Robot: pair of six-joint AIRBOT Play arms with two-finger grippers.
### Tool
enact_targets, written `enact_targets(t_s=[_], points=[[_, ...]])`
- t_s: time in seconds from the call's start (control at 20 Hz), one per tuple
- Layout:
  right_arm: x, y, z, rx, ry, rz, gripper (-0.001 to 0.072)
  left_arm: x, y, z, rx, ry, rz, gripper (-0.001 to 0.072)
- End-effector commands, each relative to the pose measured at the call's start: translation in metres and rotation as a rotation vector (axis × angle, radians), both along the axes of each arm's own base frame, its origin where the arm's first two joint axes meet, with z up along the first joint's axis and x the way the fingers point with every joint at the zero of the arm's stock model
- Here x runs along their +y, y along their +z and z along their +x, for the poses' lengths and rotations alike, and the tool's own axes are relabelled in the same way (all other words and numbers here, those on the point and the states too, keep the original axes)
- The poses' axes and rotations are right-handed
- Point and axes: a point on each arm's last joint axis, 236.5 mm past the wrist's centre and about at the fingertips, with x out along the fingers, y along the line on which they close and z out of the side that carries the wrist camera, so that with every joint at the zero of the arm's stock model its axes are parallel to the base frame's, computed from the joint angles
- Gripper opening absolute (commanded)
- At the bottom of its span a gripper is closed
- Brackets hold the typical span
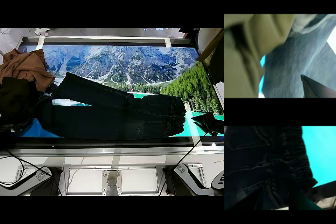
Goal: Fold the clothes and pants, and hang the long-sleeved shirts on hangers.
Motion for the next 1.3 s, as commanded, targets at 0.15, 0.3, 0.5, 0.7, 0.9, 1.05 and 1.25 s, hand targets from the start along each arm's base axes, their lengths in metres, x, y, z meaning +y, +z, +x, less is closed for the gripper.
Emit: enact_targets(t_s=[0.15, 0.3, 0.5, 0.7, 0.9, 1.05, 1.25], points=[[0.018, 0.023, -0.002, -0.054, 0.031, 0.006, 0.0364, 0.040, -0.004, 0.041, -0.150, 0.063, 0.116, 0.0702], [0.016, 0.025, -0.001, -0.059, 0.015, -0.008, 0.0362, 0.049, 0.014, 0.055, -0.186, 0.028, 0.159, 0.0701], [0.016, 0.025, -0.001, -0.058, 0.009, -0.005, 0.0355, 0.025, -0.005, 0.057, -0.119, -0.062, 0.068, 0.0700], [0.016, 0.025, -0.001, -0.057, 0.011, -0.003, 0.0355, -0.006, -0.021, 0.067, -0.100, -0.149, 0.031, 0.0594], [0.017, 0.025, -0.002, -0.056, 0.012, -0.001, 0.0355, -0.007, -0.014, 0.079, -0.135, -0.162, 0.056, 0.0018], [0.022, 0.026, -0.005, -0.047, 0.034, 0.016, 0.0356, 0.004, 0.013, 0.088, -0.174, -0.172, 0.084, 0.0018], [0.025, 0.007, -0.036, 0.090, 0.102, -0.012, 0.0356, 0.013, 0.056, 0.069, -0.177, -0.228, 0.136, 0.0017]])
